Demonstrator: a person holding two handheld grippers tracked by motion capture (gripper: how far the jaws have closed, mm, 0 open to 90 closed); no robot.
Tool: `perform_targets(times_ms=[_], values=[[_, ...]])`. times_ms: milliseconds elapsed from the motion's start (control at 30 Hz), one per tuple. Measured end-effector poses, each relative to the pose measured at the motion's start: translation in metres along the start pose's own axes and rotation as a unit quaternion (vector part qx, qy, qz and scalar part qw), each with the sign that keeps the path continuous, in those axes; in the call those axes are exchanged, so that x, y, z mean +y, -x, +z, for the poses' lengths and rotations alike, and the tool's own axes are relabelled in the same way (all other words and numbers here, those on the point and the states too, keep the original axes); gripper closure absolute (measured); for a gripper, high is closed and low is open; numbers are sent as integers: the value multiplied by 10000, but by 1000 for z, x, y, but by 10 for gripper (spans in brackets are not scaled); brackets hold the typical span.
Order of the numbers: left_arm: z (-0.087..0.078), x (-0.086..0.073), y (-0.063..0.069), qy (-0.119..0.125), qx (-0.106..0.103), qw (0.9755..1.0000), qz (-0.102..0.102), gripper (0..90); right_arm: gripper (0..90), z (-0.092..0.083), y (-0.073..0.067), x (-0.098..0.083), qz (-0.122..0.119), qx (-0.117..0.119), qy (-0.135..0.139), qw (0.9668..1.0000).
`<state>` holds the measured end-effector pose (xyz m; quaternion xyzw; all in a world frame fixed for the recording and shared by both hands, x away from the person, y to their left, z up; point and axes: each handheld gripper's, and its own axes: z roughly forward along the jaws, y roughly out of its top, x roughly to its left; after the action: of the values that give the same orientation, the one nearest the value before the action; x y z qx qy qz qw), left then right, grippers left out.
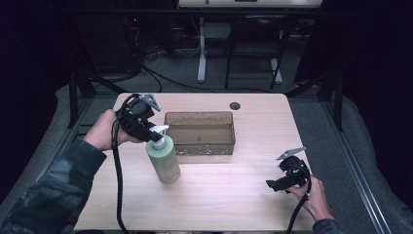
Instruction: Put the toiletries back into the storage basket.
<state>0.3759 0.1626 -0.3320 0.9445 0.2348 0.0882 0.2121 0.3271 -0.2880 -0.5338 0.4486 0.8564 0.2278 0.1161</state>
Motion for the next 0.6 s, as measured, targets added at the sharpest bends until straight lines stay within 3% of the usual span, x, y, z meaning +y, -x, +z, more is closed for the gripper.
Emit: perform_targets(times_ms=[600], values=[[-16, 7, 1, -75, 116, 9999, 86, 627, 4, 0, 0, -1, 38, 6, -13, 10000]])
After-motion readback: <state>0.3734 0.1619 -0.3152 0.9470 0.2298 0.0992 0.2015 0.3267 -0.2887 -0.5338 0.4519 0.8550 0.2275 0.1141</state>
